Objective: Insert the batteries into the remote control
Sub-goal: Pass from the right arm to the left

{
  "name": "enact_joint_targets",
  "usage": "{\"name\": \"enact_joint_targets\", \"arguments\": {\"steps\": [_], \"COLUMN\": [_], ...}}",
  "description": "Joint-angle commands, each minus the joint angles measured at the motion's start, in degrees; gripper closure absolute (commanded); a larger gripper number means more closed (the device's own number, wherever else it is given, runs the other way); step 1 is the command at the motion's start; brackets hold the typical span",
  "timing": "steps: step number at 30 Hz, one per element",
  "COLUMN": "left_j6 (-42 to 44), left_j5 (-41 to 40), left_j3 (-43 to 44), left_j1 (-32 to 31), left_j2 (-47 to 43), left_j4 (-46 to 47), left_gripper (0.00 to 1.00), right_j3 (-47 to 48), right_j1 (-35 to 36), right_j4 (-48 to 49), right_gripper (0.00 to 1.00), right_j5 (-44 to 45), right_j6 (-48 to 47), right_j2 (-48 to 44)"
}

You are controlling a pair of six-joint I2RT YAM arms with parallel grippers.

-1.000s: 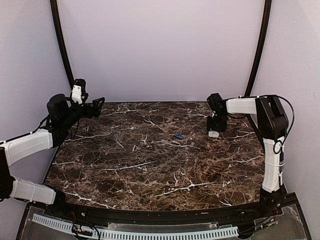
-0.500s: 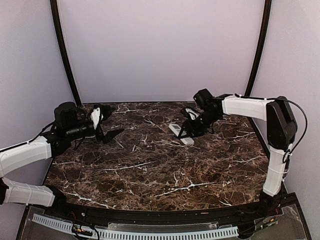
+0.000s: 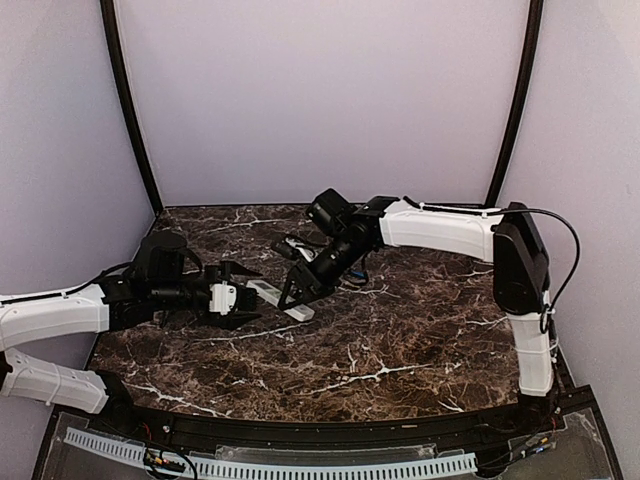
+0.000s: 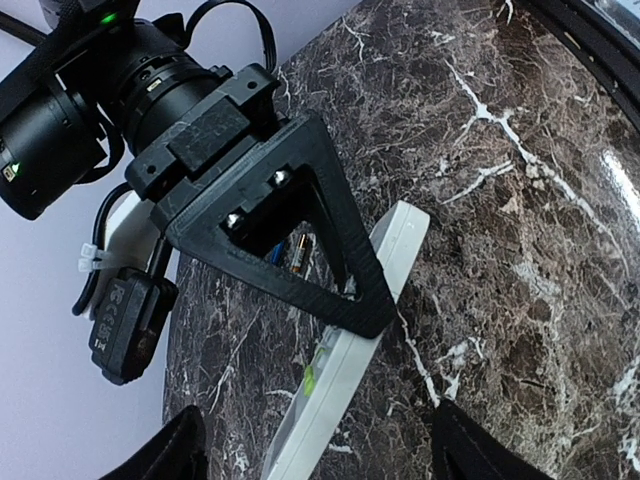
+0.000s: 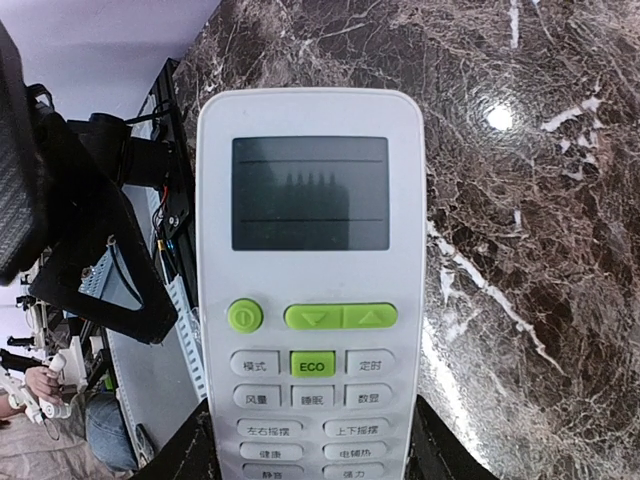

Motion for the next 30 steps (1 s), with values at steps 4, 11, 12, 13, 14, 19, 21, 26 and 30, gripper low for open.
{"name": "enact_joint_targets", "arguments": {"steps": [4,11,12,13,14,19,21,26,30], "left_j6": [2.9,1.9,1.8,1.6,1.3,0.8,0.4,-2.4,-9.9], "left_j5": [-2.8,-3.5,-3.5,-3.4,-3.3,-2.3,-1.8,-1.2,-1.0], "left_j3": [-0.5,0.5,1.0,1.2,1.5,1.6,1.6,1.4,2.2], "left_j1": [-0.4,-0.5,-0.5,-0.5,-0.5,-0.6,-0.8,-1.0,-1.0], "left_j2": [1.1,2.8,3.1,3.2,3.2,2.9,2.5,0.2,-1.8], "left_j4": [-1.9,-2.7,-3.5,-3.8,-4.0,-4.9,-5.1,-4.1,-3.6], "left_gripper": [0.37,0.42,0.42,0.43,0.45,0.72,0.84,1.00,1.00], "right_j3": [3.8,4.0,4.1,4.2,4.3,4.8,5.0,5.9,6.6], "right_j1": [2.0,3.5,3.7,3.9,4.0,4.3,4.3,4.2,3.9], "right_j4": [-1.9,-2.9,-3.1,-3.3,-3.6,-4.0,-4.0,-5.7,-7.4], "right_gripper": [0.95,0.95,0.95,0.95,0.95,0.95,0.95,0.92,0.57], "right_j5": [-3.1,-3.5,-3.4,-3.3,-3.2,-3.5,-3.6,-2.0,4.0], "right_j6": [-1.0,-2.4,-2.6,-2.8,-3.0,-3.9,-4.3,-6.4,-9.8], "right_j2": [0.7,0.3,0.4,0.4,0.4,0.2,0.0,-0.7,-4.6]}}
